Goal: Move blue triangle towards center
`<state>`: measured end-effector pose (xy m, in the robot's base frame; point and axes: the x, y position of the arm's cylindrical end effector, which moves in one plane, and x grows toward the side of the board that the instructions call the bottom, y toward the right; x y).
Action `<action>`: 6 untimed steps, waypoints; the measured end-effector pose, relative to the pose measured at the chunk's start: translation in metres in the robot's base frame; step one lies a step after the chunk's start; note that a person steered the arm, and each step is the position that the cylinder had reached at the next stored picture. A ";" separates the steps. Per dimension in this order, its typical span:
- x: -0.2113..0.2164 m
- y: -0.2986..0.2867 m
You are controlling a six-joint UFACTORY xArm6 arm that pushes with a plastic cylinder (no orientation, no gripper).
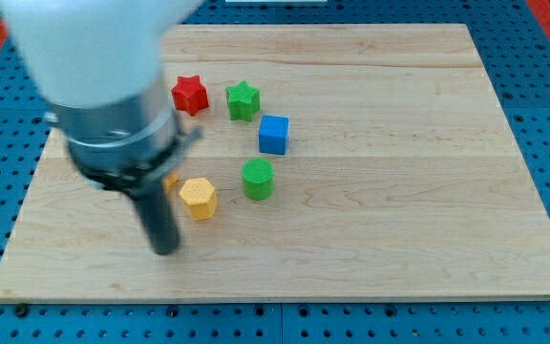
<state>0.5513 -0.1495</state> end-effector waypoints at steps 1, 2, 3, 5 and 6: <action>-0.070 -0.036; -0.096 -0.054; -0.097 -0.075; -0.129 -0.071; -0.131 0.017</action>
